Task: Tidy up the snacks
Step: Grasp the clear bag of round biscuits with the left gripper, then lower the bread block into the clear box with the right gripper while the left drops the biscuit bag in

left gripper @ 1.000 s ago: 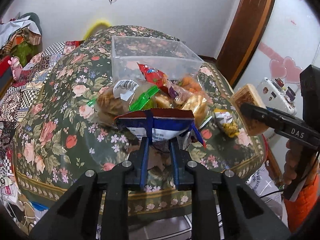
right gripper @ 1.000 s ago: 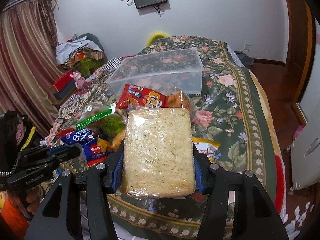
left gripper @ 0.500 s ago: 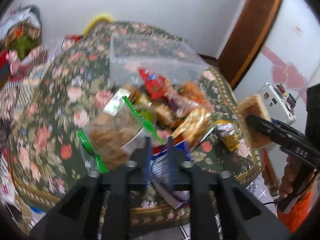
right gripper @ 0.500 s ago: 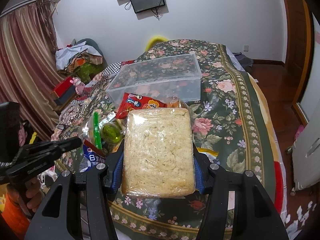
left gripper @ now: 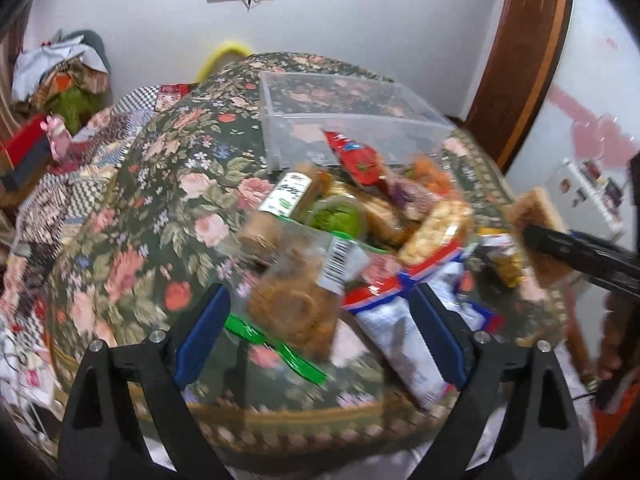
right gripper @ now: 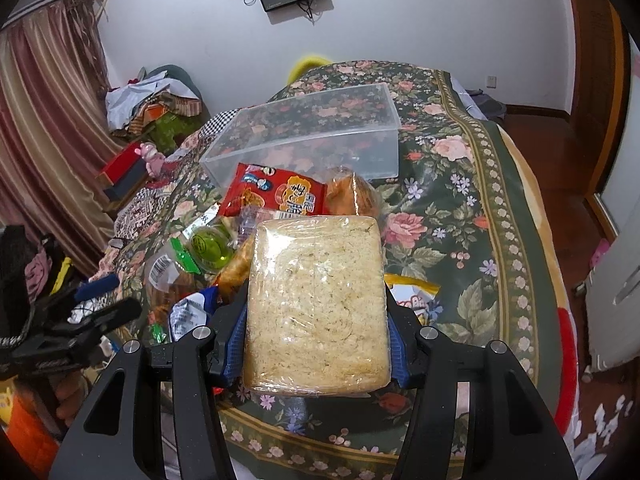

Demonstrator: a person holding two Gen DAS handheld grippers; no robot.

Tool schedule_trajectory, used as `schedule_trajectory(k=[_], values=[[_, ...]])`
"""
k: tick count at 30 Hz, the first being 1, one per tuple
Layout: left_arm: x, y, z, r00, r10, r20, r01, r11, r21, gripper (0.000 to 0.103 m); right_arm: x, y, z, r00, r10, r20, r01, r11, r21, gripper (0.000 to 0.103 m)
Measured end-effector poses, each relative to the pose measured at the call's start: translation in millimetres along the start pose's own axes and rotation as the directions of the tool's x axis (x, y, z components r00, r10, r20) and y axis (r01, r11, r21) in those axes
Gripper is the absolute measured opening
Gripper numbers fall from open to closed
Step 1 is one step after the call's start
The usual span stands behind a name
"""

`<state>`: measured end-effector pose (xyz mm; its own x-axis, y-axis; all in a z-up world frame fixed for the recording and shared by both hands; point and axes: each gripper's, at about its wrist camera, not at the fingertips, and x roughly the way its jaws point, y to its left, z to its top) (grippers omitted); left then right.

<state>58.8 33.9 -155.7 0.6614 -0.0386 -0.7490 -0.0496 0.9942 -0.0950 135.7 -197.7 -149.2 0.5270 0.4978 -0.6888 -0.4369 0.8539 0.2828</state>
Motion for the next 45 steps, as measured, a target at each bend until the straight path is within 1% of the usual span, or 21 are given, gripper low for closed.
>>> schedule_trajectory(k=[1,4,6,8,10,12,18,22,27,30,36,39,45], values=[[8,2,2,1.000,0.020,-0.010,-0.020,1.000,0.007,0.093,0,1,0,1.000,0.000,-0.002,0.000,1.000,-0.001,0.052],[35,10,6,0.997,0.037,-0.069,-0.037,0.999,0.006,0.093,-1,1,-1,1.000,-0.001,0.000,0.001,1.000,0.000,0.052],[49,14,4,0.995,0.005,-0.095,-0.006,1.000,-0.010,0.093,-1,0,0,1.000,-0.003,0.002,0.003,1.000,-0.001,0.052],[56,15,1,0.995,-0.013,-0.101,0.012,1.000,-0.019,0.085,0,0,1,1.000,-0.008,0.002,0.008,1.000,-0.004,0.052],[60,15,-1,0.994,-0.009,-0.105,0.008,1.000,-0.014,0.059,1,-1,3,1.000,-0.013,0.002,0.013,1.000,-0.005,0.052],[59,18,-1,0.995,-0.024,-0.101,0.021,0.999,-0.035,0.057,2,-2,5,1.000,-0.016,0.003,0.016,1.000,-0.005,0.052],[36,21,9,0.999,-0.021,-0.042,0.020,0.999,-0.026,0.056,4,-1,19,1.000,-0.017,0.025,0.018,1.000,-0.013,0.052],[16,25,28,0.999,-0.040,0.017,0.041,0.998,-0.042,0.056,7,3,32,0.999,-0.018,0.044,0.019,0.999,-0.031,0.052],[6,28,55,0.996,-0.053,0.072,0.056,0.997,-0.049,0.056,10,10,52,0.997,-0.019,0.080,0.024,0.998,-0.062,0.052],[7,27,75,0.994,-0.053,0.098,0.057,0.997,-0.045,0.056,14,11,66,0.995,-0.018,0.099,0.025,0.997,-0.069,0.052],[19,27,112,0.990,-0.069,0.121,0.075,0.996,-0.045,0.056,24,14,91,0.991,-0.015,0.134,0.026,0.997,-0.077,0.052],[27,25,131,0.989,-0.061,0.133,0.066,0.997,-0.029,0.056,32,14,104,0.989,-0.019,0.146,0.031,0.996,-0.081,0.052],[52,26,161,0.990,-0.074,0.122,0.079,0.996,-0.035,0.056,55,18,126,0.989,-0.030,0.142,0.044,0.994,-0.097,0.052]])
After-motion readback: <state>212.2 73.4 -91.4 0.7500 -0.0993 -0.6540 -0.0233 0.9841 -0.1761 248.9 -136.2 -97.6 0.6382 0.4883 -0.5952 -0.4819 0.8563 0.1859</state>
